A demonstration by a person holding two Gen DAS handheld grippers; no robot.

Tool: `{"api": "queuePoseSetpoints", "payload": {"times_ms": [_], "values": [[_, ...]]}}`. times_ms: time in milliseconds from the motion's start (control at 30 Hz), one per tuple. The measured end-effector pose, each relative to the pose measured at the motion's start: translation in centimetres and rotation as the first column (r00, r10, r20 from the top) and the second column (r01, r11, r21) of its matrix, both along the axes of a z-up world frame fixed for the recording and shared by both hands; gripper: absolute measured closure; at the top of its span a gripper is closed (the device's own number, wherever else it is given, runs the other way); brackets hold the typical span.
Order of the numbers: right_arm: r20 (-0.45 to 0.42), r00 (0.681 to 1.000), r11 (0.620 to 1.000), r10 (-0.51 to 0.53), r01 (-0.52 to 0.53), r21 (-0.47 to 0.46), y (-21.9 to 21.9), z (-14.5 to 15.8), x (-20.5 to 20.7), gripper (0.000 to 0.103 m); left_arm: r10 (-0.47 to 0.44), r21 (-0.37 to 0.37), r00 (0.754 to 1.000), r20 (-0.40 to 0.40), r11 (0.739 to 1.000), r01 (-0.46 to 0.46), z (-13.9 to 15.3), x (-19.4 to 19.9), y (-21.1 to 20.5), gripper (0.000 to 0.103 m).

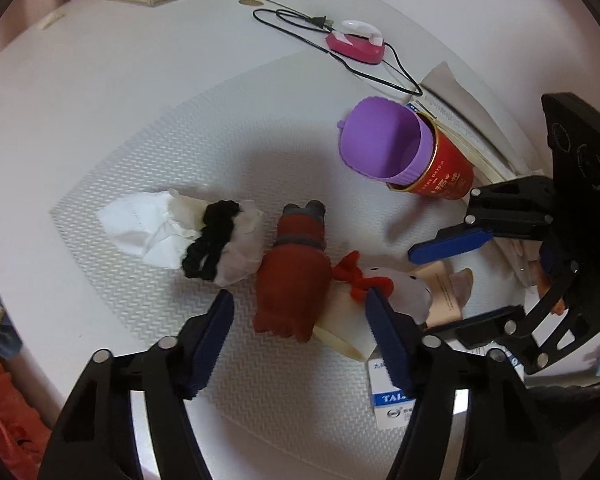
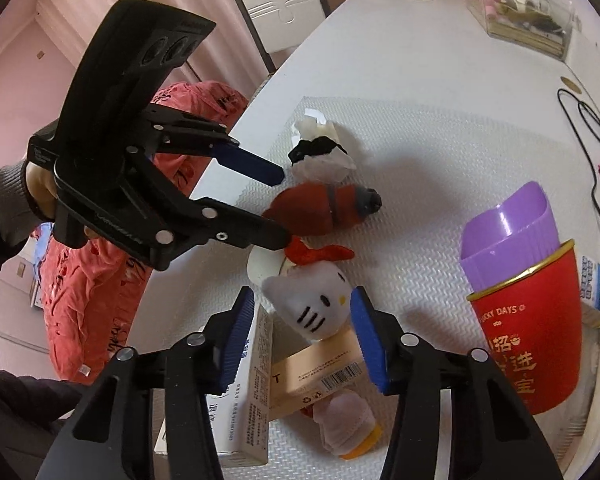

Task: Collect trash
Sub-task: 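Grasp the white bow plush with right tool while left tool grasps red plush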

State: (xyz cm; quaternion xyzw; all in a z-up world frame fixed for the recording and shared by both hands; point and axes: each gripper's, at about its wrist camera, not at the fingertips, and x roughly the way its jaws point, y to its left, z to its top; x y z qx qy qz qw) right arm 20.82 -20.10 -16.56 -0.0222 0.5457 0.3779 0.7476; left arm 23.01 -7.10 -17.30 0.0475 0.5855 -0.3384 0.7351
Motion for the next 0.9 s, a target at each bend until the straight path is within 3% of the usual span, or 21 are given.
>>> {"api": "queuePoseSetpoints", "payload": {"times_ms": [267, 500, 600, 767, 900], "values": [[-0.015, 1.0, 1.0, 0.008, -0.009, -0.007, 0.5, -1.0, 0.1, 0.061, 0.018, -0.019, 0.998, -0.056, 1.0, -0.019, -0.4, 0.9, -0.6, 0.043], [-0.013, 1.0, 1.0, -0.01, 0.01, -0.006, 0.8, -1.5, 1.1, 0.061, -0.003, 0.019, 0.998, -0.059, 1.0, 0.004, -0.3, 1.0, -0.6, 0.037], [-0.022, 1.0, 1.0, 0.005, -0.005, 0.003, 1.3, -1.8, 1.1, 0.06, -0.009, 0.041, 0.998, -0.062, 0.999, 0.011, -0.6, 1.3, -0.7, 0.028], [-0.043, 0.999, 0.999, -0.014, 0.016, 0.048, 1.1, -1.8, 1.7, 0.061, 0.012, 0.024, 0.997, -0.081, 1.0, -0.01, -1.3, 2.0, -0.1, 0.028], [-0.08, 0.997, 0.996, -0.011, 0.018, 0.092, 0.8, -2.2, 1.9, 0.075, 0.014, -0.036, 0.992, -0.129, 0.999, -0.019, -1.8, 2.0, -0.1, 0.03]]}}
